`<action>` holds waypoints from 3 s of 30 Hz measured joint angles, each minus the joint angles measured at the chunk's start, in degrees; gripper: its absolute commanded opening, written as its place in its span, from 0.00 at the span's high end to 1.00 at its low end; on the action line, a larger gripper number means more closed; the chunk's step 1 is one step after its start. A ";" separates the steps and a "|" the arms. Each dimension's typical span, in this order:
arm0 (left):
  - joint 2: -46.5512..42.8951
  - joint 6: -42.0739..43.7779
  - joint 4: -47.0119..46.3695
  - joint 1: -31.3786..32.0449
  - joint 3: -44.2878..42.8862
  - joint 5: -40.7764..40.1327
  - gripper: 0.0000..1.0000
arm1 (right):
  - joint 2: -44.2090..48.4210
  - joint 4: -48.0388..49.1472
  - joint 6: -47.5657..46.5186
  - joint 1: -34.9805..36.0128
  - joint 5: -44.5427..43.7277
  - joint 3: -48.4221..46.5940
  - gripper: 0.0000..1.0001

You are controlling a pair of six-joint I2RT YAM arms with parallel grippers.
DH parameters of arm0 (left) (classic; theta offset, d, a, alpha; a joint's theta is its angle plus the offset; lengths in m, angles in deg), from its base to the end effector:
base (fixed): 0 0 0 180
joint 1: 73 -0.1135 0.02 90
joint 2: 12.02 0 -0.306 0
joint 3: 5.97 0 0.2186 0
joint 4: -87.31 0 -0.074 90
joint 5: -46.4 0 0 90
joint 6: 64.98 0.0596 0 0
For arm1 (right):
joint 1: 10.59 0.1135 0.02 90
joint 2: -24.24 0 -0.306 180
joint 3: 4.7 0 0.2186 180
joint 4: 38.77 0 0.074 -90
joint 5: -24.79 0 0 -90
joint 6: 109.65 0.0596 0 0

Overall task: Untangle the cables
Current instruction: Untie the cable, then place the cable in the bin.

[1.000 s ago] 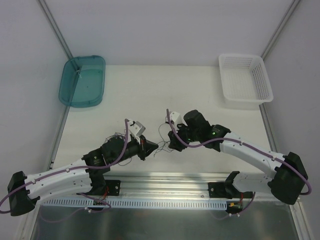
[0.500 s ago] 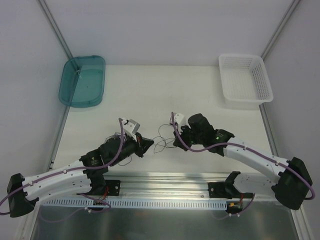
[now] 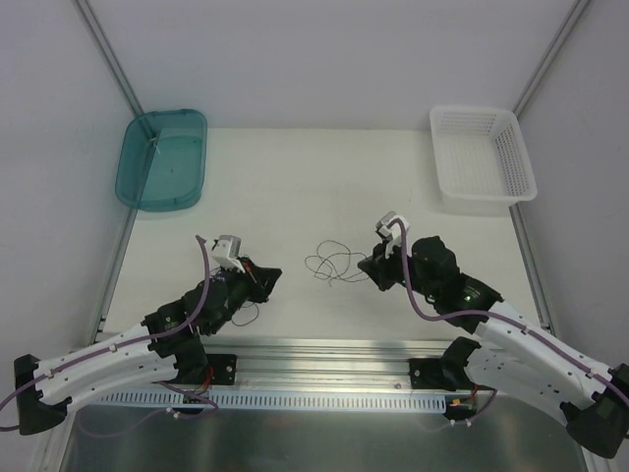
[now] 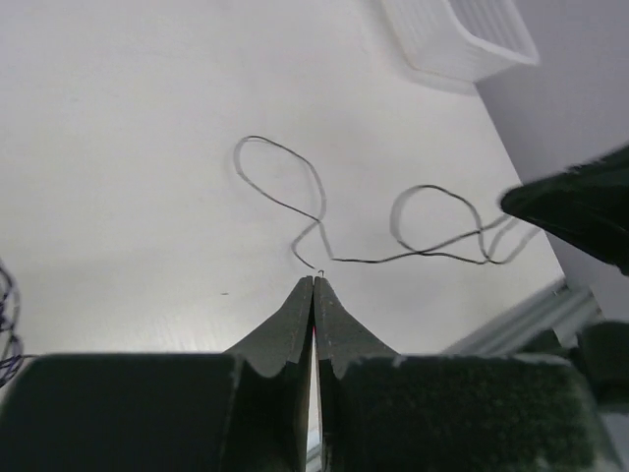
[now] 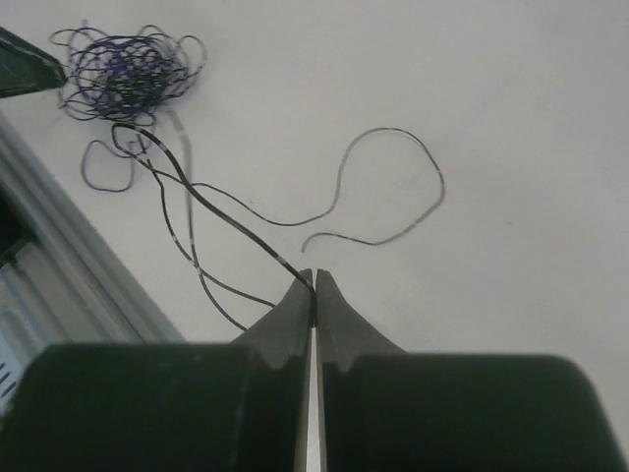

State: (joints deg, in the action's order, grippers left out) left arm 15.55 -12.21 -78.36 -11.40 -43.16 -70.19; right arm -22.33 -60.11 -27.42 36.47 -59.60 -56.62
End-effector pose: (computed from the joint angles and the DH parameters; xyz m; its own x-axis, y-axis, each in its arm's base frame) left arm 0.0668 -0.0675 0.2812 -0.3786 -0.4372 -0.8158 0.4337 0.6948 -0.5737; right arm 0.1016 0.1178 0.3194 -0.0788 -0.2822 -0.9561 -0.8107 0.5763 -0.1033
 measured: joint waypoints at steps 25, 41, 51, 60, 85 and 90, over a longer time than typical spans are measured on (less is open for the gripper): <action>11.69 25.16 1.97 -0.52 -12.15 21.38 0.17 | -1.09 -13.49 -1.95 -1.44 6.16 -2.29 0.99; 20.22 51.08 13.09 -2.45 -20.96 50.80 0.39 | -1.09 -22.82 -10.58 0.44 16.31 -10.47 0.99; 27.28 53.37 15.74 -4.35 -22.10 58.05 0.63 | -1.40 -24.17 -11.65 3.28 15.89 -10.73 0.99; 30.75 53.07 15.89 -4.72 -24.37 60.94 1.00 | -1.40 -24.48 -12.00 3.45 15.61 -10.73 0.99; 17.57 25.24 -3.48 -14.47 -13.18 46.40 1.00 | 6.01 -21.38 -7.08 3.98 9.64 -3.41 0.99; 17.20 18.93 -4.57 -14.47 -13.05 37.46 1.00 | 7.56 -19.67 -5.88 4.55 8.13 -3.28 0.99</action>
State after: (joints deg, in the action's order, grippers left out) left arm 32.76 6.71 -82.93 -25.87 -56.20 -32.73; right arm -14.77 -79.78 -33.30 41.02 -51.47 -59.90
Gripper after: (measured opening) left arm 0.008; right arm 0.018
